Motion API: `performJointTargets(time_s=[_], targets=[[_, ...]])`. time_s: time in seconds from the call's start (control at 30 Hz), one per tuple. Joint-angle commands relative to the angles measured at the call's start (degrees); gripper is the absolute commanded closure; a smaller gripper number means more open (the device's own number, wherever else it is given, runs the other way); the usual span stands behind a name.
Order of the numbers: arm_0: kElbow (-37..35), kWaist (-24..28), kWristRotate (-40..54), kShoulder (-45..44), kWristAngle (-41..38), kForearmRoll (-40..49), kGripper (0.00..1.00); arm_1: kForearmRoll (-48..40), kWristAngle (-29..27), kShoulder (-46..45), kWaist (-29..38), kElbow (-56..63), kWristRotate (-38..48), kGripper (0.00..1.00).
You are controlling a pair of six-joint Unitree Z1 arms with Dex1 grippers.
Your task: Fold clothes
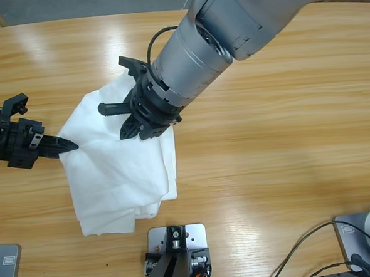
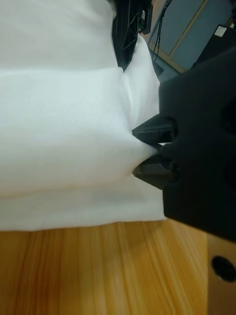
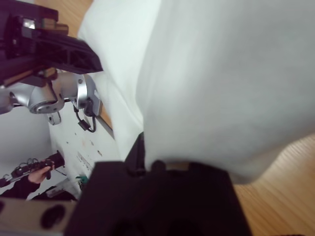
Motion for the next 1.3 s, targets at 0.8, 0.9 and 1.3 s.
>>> performJointTargets(time_s=[0.8,0.9,1.3], targets=[[0.13,1.52,5.48,14.56,0.98,-3.46,0.595,6.89,-11.16,4.56,0.4,-1.11,0.03,0.0],[-0.82,1.52,6.85,11.31,0.98,-3.7,0.032,8.28,-13.41,3.16,0.4,-1.34,0.03,0.0],[-1.85,-5.39,11.19,-12.77,8.19,-1.81,0.719,26.33,-18.09,-6.77,-2.23,-10.89,-7.48,0.561]])
